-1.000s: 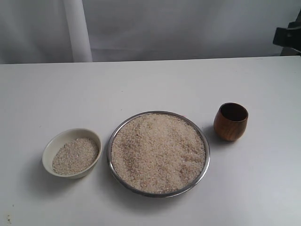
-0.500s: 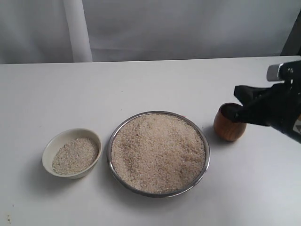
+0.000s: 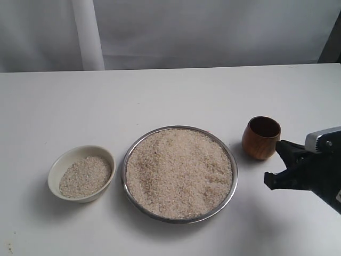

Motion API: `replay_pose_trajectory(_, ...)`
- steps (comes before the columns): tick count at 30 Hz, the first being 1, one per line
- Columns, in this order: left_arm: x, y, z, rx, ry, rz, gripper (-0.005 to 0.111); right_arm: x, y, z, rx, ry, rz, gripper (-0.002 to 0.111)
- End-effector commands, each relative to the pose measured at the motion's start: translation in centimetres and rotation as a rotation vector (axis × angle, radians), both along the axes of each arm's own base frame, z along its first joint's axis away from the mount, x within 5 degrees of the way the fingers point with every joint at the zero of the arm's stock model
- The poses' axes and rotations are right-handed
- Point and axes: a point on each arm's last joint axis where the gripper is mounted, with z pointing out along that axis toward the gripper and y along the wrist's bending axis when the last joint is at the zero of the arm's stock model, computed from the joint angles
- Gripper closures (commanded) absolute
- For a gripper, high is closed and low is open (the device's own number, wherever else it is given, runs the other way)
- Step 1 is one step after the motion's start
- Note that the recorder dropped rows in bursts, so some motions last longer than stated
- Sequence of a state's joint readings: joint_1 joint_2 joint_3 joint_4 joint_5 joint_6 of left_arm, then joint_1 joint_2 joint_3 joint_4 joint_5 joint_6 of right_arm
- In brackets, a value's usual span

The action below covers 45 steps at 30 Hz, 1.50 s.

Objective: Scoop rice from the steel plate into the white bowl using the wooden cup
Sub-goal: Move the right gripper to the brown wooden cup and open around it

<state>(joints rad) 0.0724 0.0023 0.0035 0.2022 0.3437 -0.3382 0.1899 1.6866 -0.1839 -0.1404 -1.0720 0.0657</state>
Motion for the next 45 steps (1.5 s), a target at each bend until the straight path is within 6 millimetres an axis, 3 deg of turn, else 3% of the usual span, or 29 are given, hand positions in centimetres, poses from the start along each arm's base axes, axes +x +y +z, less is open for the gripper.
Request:
replay_pose_trajectory(1, 0.0, 0.0, 0.2, -0.006, -0.013, -0.004, 0.107, 0.2, 0.0, -1.1, 0.011, -0.026, -0.004, 0.108)
replay_pose_trajectory(5, 0.0, 0.0, 0.2, -0.006, -0.013, -0.004, 0.107, 0.1, 0.1, -2.1, 0.005, 0.017, 0.014, 0.108)
replay_pose_trajectory(19, 0.0, 0.0, 0.2, -0.006, -0.013, -0.004, 0.107, 0.2, -0.6, -2.6, -0.005, 0.05, -0.076, 0.106)
replay_pose_trajectory(23, 0.0, 0.0, 0.2, -0.006, -0.013, -0.004, 0.107, 0.0, -0.7, -3.0, -0.021, 0.102, -0.076, 0.081)
replay_pose_trajectory(28, 0.0, 0.0, 0.2, -0.006, -0.013, -0.004, 0.107, 0.0, -0.7, -2.9, -0.017, 0.09, -0.076, 0.027)
replay_pose_trajectory(30, 0.0, 0.0, 0.2, -0.006, -0.013, -0.004, 0.107, 0.1, -0.6, -2.7, -0.011, 0.067, -0.074, 0.011)
replay_pose_trajectory(33, 0.0, 0.0, 0.2, -0.006, -0.013, -0.004, 0.107, 0.2, -0.5, -2.3, 0.002, 0.026, -0.065, 0.003)
replay_pose_trajectory(45, 0.0, 0.0, 0.2, -0.006, -0.013, -0.004, 0.107, 0.2, -0.1, -2.3, -0.018, 0.01, -0.009, 0.003)
